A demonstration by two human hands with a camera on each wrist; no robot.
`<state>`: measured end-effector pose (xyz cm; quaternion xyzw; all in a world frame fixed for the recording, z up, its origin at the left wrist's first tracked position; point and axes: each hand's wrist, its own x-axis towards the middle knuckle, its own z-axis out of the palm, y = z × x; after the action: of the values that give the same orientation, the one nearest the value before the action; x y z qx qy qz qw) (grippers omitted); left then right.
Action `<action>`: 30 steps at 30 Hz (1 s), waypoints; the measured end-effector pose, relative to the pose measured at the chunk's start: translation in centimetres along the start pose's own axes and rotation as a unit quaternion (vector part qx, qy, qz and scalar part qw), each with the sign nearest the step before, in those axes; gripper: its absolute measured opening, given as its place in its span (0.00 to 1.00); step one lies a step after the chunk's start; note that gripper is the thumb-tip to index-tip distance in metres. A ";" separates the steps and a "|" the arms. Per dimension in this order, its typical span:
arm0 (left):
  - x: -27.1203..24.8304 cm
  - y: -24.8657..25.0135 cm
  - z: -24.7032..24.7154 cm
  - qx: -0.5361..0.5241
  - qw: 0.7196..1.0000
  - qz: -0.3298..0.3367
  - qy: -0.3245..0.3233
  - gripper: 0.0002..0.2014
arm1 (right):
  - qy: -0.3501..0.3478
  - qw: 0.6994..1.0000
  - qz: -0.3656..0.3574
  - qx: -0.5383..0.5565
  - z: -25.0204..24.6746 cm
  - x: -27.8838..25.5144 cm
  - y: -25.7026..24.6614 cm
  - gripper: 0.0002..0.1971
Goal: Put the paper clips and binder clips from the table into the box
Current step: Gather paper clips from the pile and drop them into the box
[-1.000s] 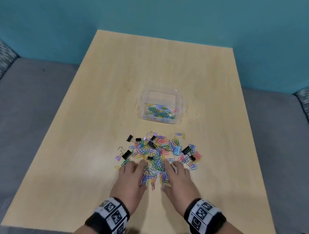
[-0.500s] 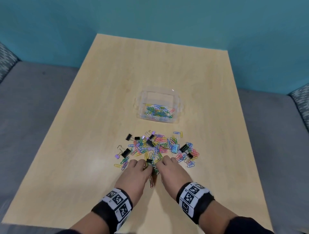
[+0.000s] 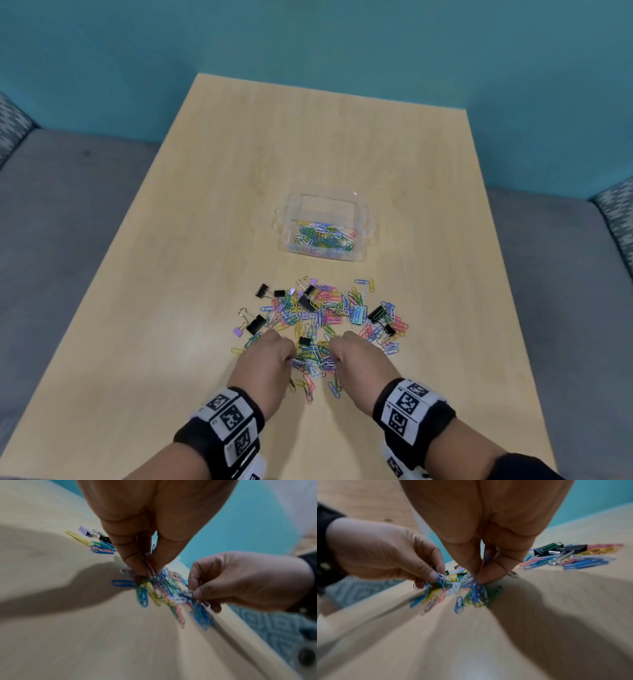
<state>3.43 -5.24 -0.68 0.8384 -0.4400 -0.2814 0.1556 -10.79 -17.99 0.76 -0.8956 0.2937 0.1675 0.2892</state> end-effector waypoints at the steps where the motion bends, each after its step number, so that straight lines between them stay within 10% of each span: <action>1: 0.1 0.2 -0.6 -0.031 0.999 -0.018 -0.008 0.07 | 0.000 0.999 0.012 0.033 -0.3 0.2 0.1 0.10; 10: 3.1 1.1 -6.2 -0.302 0.942 -0.113 -0.094 0.08 | -0.077 0.940 0.098 0.317 -6.1 2.2 1.0 0.09; 16: 10.2 3.6 -11.1 -0.402 0.905 -0.136 -0.031 0.05 | 0.020 0.909 0.077 0.409 -13.6 7.3 1.2 0.11; 30: 14.9 7.0 -13.4 -0.351 0.929 -0.081 0.086 0.04 | 0.161 0.957 0.054 0.237 -17.0 11.1 0.7 0.08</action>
<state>13.84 -21.31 8.53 0.7838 -0.2287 -0.3567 0.4540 -0.47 -33.67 8.41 -0.7993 0.4154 -0.0379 0.4326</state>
